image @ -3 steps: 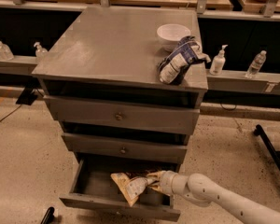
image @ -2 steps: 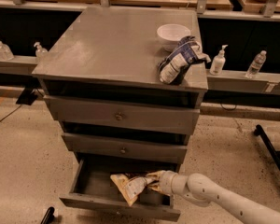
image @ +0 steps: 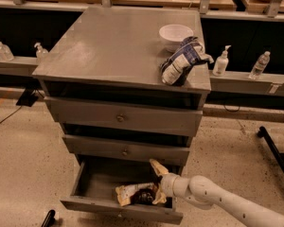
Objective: Place brown chip bag into bottom drawer
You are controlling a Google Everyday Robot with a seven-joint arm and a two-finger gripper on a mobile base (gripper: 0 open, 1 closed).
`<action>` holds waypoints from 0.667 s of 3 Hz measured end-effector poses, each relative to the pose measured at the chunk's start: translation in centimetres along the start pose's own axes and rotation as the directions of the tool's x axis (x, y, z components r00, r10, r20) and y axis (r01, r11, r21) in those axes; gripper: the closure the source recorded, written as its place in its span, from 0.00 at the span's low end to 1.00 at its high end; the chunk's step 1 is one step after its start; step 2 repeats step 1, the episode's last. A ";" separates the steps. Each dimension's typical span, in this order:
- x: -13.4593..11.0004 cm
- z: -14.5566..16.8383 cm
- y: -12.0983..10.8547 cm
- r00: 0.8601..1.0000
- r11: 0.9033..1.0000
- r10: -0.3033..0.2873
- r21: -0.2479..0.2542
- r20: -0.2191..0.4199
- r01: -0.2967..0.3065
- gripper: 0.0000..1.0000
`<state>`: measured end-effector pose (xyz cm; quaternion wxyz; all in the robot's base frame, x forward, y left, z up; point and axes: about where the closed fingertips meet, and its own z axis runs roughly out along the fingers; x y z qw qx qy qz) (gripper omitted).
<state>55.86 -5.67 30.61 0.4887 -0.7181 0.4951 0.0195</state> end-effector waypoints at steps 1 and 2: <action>0.0 0.0 0.0 1.000 1.000 0.000 0.000 0.000 0.000 0.00; 0.0 0.0 0.0 1.000 1.000 0.000 0.000 0.000 0.000 0.00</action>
Offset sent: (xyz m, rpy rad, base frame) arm 0.0000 0.0000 0.0000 0.0000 0.0000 0.0000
